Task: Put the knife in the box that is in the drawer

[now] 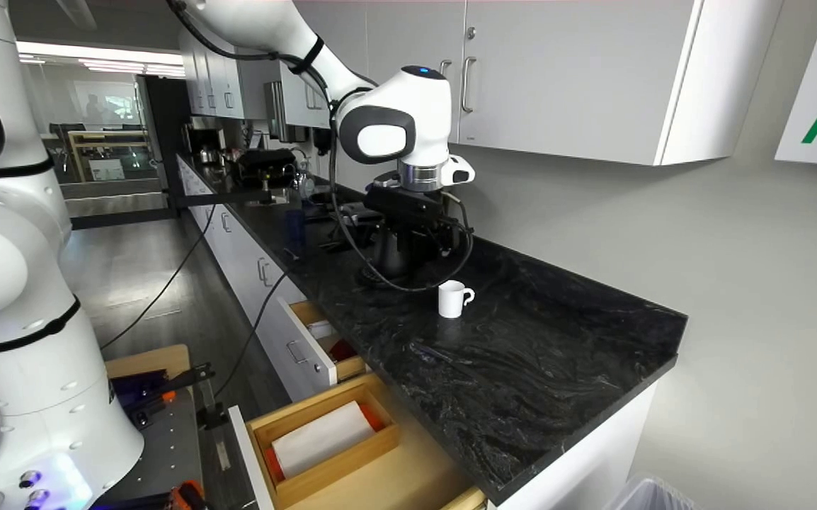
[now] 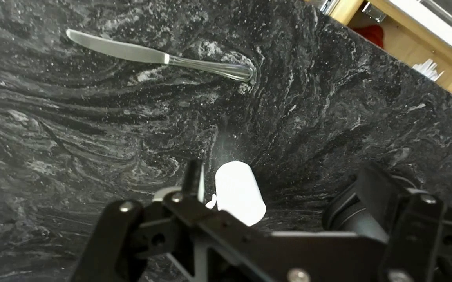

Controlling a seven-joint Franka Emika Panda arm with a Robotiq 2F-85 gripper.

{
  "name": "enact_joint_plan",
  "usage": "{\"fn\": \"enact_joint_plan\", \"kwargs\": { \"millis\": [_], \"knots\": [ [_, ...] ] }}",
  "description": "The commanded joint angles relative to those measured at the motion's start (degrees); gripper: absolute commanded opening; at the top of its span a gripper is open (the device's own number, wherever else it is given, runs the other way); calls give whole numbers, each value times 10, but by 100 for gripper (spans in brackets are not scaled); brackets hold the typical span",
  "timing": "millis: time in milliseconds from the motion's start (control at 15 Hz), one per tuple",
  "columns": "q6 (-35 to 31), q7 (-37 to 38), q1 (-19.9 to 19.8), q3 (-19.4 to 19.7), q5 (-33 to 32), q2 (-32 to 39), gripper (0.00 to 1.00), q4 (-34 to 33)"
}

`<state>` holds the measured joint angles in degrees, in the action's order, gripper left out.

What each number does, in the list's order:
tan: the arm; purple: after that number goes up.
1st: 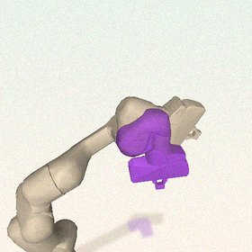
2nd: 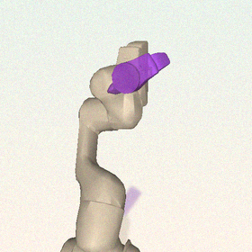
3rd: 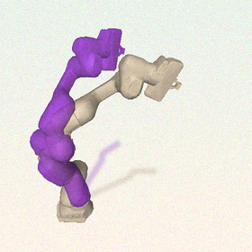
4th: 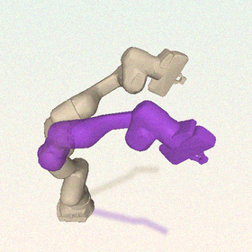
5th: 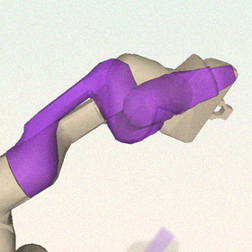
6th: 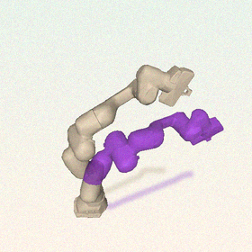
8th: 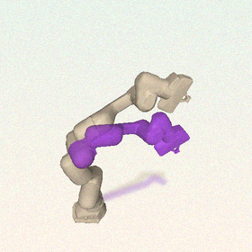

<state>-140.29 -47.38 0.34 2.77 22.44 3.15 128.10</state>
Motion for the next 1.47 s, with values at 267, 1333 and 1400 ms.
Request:
{"fn": "enact_joint_plan", "kwargs": {
  "millis": [267,1333,1400],
  "knots": [
    [17,-88,-7,-36,-17,12,100,42],
    [14,-92,-33,-57,-29,109,100,7],
    [14,-92,-33,-57,-29,109,100,7]
  ]
}}
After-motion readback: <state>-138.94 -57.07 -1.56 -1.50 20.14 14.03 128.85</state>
